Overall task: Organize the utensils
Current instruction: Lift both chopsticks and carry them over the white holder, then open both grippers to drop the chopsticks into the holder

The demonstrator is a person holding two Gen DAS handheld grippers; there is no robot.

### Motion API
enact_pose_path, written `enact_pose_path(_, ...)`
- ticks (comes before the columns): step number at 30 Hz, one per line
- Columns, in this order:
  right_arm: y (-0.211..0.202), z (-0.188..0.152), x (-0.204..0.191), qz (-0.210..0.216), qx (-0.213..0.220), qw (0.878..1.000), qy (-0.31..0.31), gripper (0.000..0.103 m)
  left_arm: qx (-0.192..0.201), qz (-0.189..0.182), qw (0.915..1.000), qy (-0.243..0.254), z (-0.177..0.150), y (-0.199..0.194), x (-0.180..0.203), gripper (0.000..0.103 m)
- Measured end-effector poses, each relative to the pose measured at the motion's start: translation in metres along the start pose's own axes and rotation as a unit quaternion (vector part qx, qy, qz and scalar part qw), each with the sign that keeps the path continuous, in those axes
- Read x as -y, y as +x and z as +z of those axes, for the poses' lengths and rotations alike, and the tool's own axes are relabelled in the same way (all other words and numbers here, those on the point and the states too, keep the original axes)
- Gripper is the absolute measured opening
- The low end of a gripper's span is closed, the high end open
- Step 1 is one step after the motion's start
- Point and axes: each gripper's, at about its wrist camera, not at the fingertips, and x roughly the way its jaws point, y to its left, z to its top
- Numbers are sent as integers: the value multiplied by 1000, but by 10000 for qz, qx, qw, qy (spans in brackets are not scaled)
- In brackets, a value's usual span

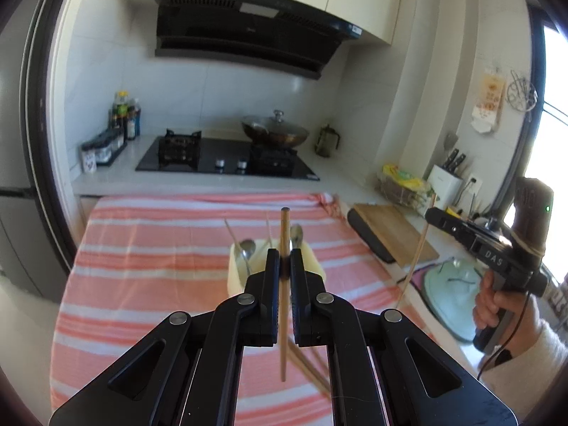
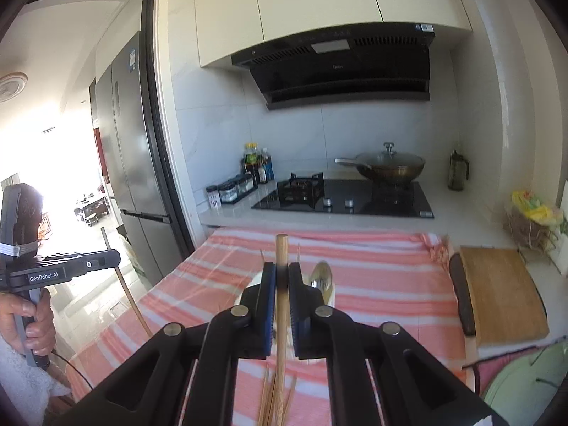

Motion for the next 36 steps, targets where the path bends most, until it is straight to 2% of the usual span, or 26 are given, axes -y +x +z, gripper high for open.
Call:
enact_pose_path(3, 26, 32, -5, -25, 330, 9993, -183, 7, 294, 109, 9995, 9, 35, 20, -1, 4)
enact_pose_path(6, 60, 51, -7, -82, 592, 9976, -357, 7, 498, 280, 9984, -7, 53, 50, -4, 4)
enact_pose_path(8, 83, 54, -5, -57, 752, 9963, -414, 7, 522, 403, 9978, -34, 57, 73, -8, 4)
enact_pose_path(10, 109, 50, -2, -9, 800, 9958, -451, 7, 377, 483, 9981, -90, 54, 101, -13, 4)
enact_pose_path(13, 154, 33, 7, 78, 453, 9983, -366, 7, -113, 466, 9985, -264, 43, 145, -25, 4)
enact_pose_path(17, 208, -1, 20, 302, -384, 9987, -135, 7, -783, 515, 9946, -455, 20, 198, -42, 4)
enact_pose_path(22, 241, -32, 26, 552, -1052, 9929, -11, 10, -1184, 559, 9906, -399, -10, 228, -44, 5)
enact_pose_path(23, 242, -35, 26, 560, -1127, 9920, 11, 14, -1233, 550, 9901, -376, -14, 228, -43, 7)
enact_pose_path(24, 240, -37, 27, 578, -1163, 9915, 51, 18, -1285, 515, 9898, -350, -18, 226, -41, 17)
enact_pose_path(25, 235, -38, 28, 576, -1136, 9918, 97, 28, -1338, 471, 9894, -315, -23, 222, -40, 33)
enact_pose_path(26, 227, -39, 30, 565, -1084, 9924, 133, 35, -1370, 462, 9892, -255, -26, 216, -37, 44)
enact_pose_path(27, 217, -41, 31, 538, -1047, 9929, 159, 37, -1397, 482, 9889, -151, -32, 207, -35, 62)
enact_pose_path(28, 204, -44, 32, 499, -1037, 9932, 188, 39, -1412, 509, 9887, -25, -39, 198, -32, 71)
enact_pose_path(30, 178, -53, 32, 344, -1074, 9934, 219, 46, -1558, 481, 9863, 250, -59, 178, -26, 80)
enact_pose_path(31, 161, -62, 32, 249, -1097, 9934, 216, 52, -1699, 449, 9837, 370, -72, 170, -24, 85)
enact_pose_path(32, 146, -71, 31, 148, -1131, 9933, 196, 56, -1843, 426, 9808, 477, -88, 161, -21, 87)
enact_pose_path(36, 88, -132, 29, -241, -1472, 9888, 17, 57, -2400, 644, 9669, 585, -161, 129, -13, 87)
